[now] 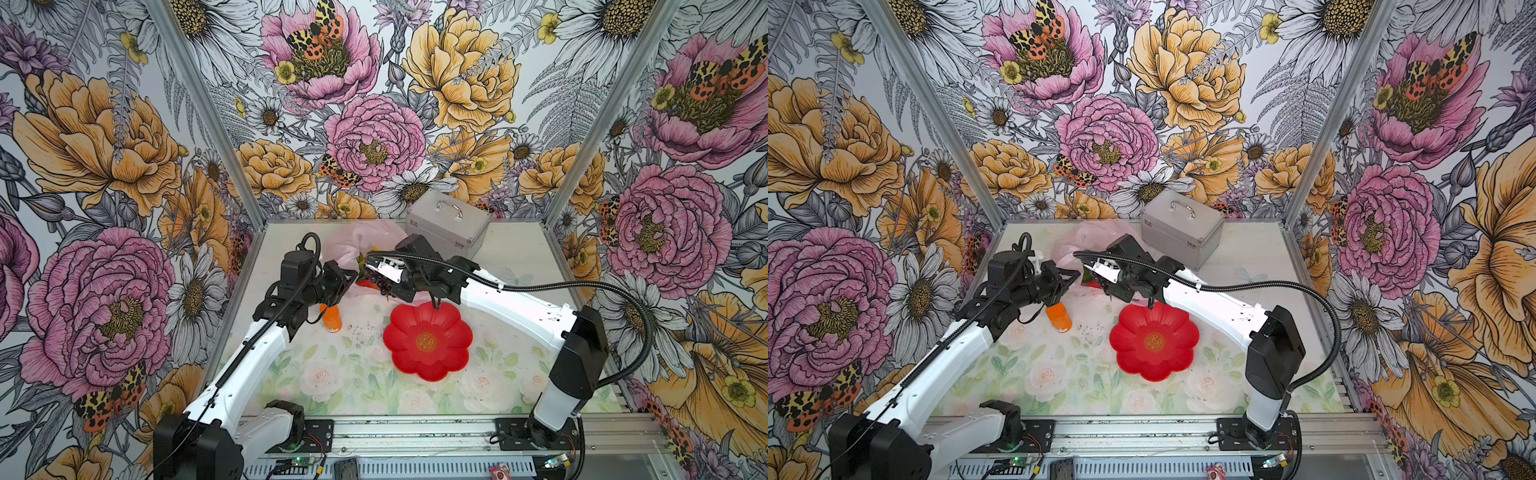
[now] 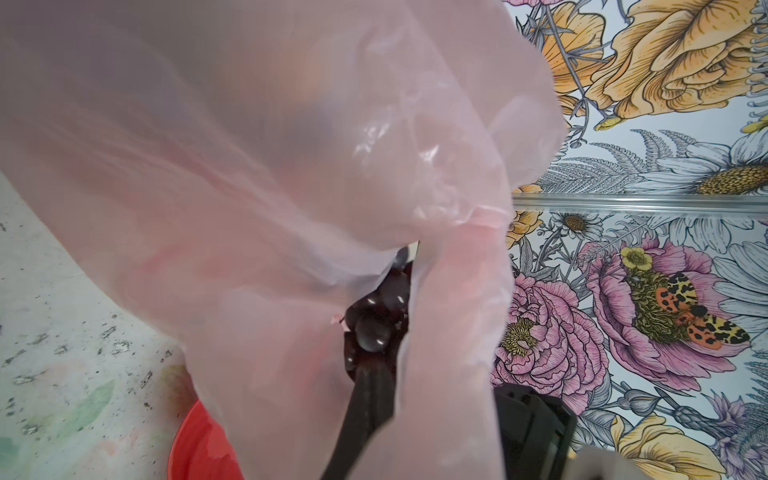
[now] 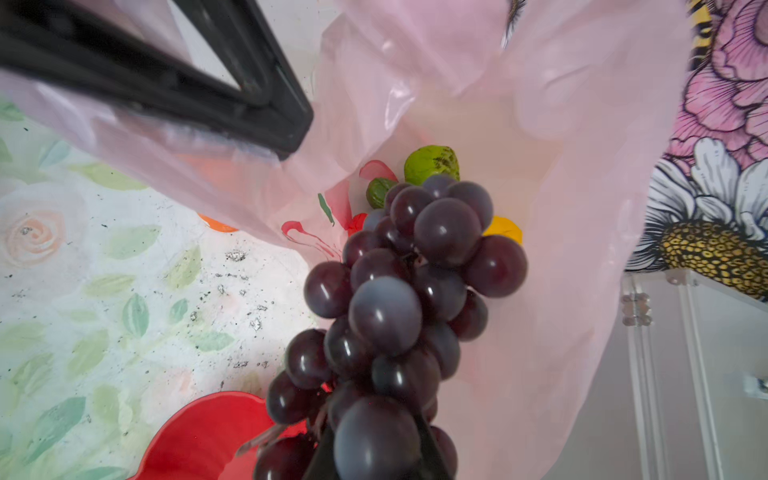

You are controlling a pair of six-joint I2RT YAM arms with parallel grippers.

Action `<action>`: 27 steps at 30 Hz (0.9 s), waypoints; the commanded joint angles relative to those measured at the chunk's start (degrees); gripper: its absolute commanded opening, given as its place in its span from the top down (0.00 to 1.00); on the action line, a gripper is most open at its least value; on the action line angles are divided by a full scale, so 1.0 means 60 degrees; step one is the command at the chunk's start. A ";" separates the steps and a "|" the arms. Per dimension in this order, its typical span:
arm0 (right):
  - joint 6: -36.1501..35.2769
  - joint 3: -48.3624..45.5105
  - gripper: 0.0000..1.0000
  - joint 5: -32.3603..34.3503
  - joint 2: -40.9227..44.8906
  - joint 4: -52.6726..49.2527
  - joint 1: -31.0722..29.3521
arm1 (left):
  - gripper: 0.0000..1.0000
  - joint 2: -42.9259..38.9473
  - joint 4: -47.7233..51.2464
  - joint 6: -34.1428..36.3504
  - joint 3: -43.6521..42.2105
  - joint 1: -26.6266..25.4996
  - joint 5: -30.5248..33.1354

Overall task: Place the fruits into the plastic bag
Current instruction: 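Carry the grapes with the right gripper over and into the pink bag mouth, then push the grapes down into the bag and open the right gripper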

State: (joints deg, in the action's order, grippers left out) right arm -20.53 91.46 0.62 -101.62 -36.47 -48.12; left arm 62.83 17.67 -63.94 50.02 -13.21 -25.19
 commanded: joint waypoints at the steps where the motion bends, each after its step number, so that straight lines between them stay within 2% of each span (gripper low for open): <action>1: 0.0126 0.0691 0.81 -0.0180 -0.0445 0.0336 -0.0081 | 1.00 0.0013 0.0028 0.0364 0.0262 0.0005 -0.0310; 14: 0.0702 0.2935 0.82 -0.0614 -0.2503 0.0350 -0.0067 | 1.00 -0.0115 0.0406 0.0623 0.0061 -0.0579 -0.0547; 21: 0.1870 0.4197 0.83 -0.0938 -0.3624 0.0675 -0.0052 | 1.00 -0.0203 0.0556 0.0681 0.0100 -0.0661 -0.0648; 27: 0.3142 0.5222 0.86 -0.0665 -0.4512 0.0906 -0.0037 | 1.00 -0.0104 0.0770 0.0870 0.0352 -0.0653 -0.0809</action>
State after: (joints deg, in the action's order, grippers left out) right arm -8.36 118.52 -4.54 -125.86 -37.71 -48.07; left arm 62.85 21.02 -60.55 50.61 -15.18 -23.11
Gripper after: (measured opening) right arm 0.150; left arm 0.047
